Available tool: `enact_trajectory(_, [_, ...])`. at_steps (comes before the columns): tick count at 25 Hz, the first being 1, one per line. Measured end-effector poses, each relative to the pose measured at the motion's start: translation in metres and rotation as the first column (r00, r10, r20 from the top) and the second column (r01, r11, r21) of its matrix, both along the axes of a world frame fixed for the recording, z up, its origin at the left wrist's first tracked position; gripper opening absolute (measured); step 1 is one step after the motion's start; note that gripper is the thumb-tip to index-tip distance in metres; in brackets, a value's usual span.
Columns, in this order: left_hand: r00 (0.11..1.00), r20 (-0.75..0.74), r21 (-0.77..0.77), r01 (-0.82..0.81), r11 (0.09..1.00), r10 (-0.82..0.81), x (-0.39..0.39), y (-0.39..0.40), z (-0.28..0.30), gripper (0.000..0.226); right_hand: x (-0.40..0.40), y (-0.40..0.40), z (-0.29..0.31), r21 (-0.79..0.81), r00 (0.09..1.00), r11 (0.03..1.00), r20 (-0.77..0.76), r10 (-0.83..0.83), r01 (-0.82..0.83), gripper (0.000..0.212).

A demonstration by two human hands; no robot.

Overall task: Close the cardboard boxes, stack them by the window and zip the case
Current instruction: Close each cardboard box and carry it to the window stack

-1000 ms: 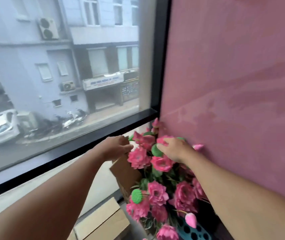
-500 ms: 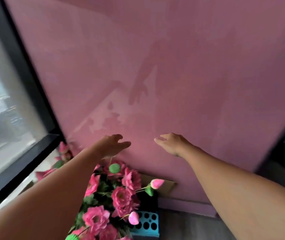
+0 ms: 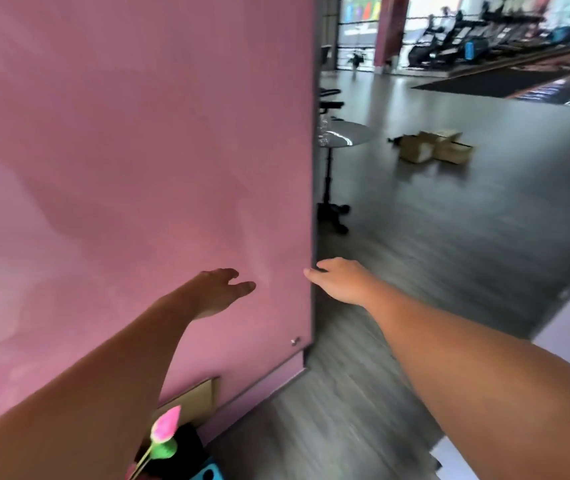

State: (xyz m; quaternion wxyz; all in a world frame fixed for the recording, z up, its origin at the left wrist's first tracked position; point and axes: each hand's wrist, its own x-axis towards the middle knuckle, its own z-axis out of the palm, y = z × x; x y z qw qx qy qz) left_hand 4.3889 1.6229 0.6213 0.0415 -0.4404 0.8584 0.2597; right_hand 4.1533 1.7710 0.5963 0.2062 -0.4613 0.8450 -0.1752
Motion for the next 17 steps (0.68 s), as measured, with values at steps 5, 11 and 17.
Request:
enact_trajectory(5, [0.967,0.015,0.005,0.254,0.967,-0.254,-0.141,0.002,-0.009,0.076,-0.106,0.043,-0.009,0.005,0.974,0.974,0.012,-0.226,0.226,0.070])
enact_trajectory(11, [0.929,-0.025,0.038,0.371,0.928,-0.370,-0.275,-0.005,-0.021,0.081,-0.190,0.072,-0.016,0.010,0.906,0.908,0.056,-0.419,0.419,0.065])
enact_trajectory(17, [0.876,-0.040,0.062,0.483,0.874,-0.481,-0.413,-0.049,-0.043,0.084,-0.284,0.045,-0.027,0.038,0.845,0.847,0.053,-0.532,0.530,0.062])
